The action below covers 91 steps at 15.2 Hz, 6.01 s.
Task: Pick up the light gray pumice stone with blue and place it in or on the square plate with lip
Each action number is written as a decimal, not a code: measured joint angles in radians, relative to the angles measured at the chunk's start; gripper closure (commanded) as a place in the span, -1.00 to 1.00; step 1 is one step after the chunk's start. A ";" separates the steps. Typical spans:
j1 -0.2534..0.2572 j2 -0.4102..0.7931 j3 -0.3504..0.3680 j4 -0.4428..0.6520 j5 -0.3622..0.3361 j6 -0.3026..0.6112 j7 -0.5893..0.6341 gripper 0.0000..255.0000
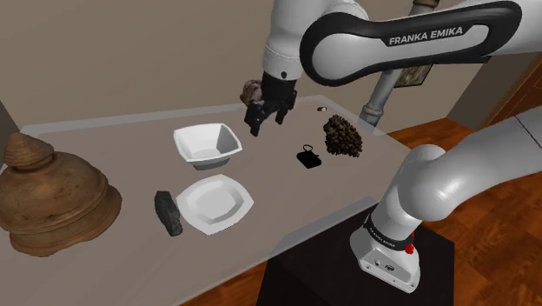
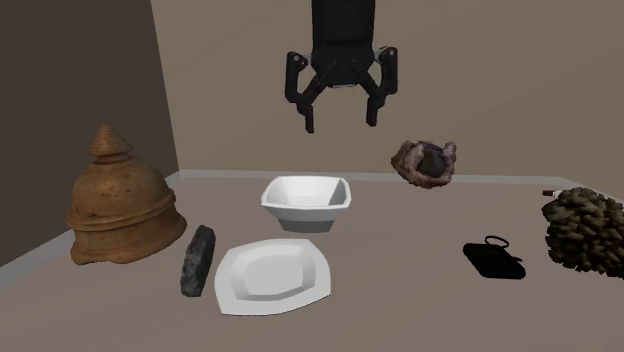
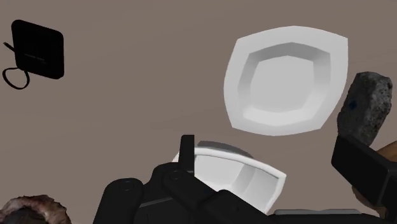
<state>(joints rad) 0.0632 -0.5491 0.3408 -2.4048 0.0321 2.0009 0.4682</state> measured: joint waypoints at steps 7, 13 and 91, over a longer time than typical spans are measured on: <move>-0.025 0.232 0.149 0.066 -0.070 0.155 0.184 -1.00; -0.047 0.477 0.258 0.177 -0.237 0.239 0.393 -1.00; -0.092 0.680 0.241 0.132 -0.500 0.430 0.565 1.00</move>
<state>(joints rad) -0.0289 0.1309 0.5814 -2.2730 -0.4683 2.4306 1.0327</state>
